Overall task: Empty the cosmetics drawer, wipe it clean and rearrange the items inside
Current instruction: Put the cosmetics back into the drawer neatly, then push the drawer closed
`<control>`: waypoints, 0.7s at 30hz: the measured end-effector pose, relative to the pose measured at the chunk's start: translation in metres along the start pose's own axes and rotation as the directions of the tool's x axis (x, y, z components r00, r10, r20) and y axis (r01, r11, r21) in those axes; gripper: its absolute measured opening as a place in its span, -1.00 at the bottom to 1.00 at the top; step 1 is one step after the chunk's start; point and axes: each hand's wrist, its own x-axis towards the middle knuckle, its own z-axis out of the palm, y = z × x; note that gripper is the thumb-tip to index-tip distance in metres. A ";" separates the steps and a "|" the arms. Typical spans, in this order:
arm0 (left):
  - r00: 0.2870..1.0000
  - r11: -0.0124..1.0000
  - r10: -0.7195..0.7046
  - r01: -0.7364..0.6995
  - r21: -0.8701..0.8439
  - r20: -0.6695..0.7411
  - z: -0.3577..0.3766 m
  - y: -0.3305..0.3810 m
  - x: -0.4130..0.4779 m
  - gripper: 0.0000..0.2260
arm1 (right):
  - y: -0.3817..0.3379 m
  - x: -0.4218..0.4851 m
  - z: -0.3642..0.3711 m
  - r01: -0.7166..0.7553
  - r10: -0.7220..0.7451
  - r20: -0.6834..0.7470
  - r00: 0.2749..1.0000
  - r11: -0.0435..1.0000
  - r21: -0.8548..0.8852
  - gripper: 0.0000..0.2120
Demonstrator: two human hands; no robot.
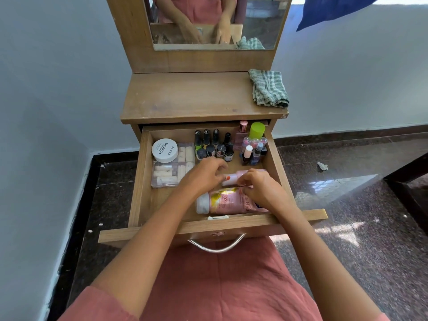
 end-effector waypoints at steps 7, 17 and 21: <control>0.959 0.961 0.061 -0.132 -0.242 -0.278 -0.018 0.031 -0.074 -0.79 | -0.013 -0.017 -0.011 0.061 -0.040 -0.207 0.977 0.994 0.092 -0.86; 0.877 0.942 0.135 -0.259 -0.216 -0.462 0.022 0.002 -0.160 -0.90 | -0.036 -0.090 0.014 0.356 -0.217 -0.450 0.866 0.900 0.251 -0.91; 0.864 0.958 0.253 -0.288 -0.014 -0.436 0.045 -0.009 -0.168 -0.89 | -0.045 -0.114 0.040 0.460 -0.339 -0.436 0.834 0.863 0.208 -0.88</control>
